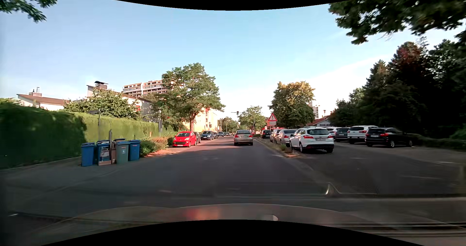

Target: Follow the waypoints while adhering to traffic rules and regulations

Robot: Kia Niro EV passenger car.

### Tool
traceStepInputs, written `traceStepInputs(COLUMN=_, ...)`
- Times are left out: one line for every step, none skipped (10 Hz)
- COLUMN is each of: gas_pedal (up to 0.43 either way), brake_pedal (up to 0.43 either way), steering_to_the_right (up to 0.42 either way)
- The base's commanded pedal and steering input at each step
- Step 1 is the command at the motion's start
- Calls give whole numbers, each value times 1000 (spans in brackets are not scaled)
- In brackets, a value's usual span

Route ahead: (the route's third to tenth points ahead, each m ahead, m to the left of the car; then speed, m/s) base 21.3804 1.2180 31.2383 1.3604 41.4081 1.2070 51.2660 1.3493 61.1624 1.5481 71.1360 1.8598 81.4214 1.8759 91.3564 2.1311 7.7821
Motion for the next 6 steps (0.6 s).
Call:
traceStepInputs(gas_pedal=47, brake_pedal=0, steering_to_the_right=-7)
traceStepInputs(gas_pedal=47, brake_pedal=0, steering_to_the_right=-7)
traceStepInputs(gas_pedal=47, brake_pedal=0, steering_to_the_right=-7)
traceStepInputs(gas_pedal=47, brake_pedal=0, steering_to_the_right=-7)
traceStepInputs(gas_pedal=47, brake_pedal=0, steering_to_the_right=-7)
traceStepInputs(gas_pedal=47, brake_pedal=0, steering_to_the_right=-7)
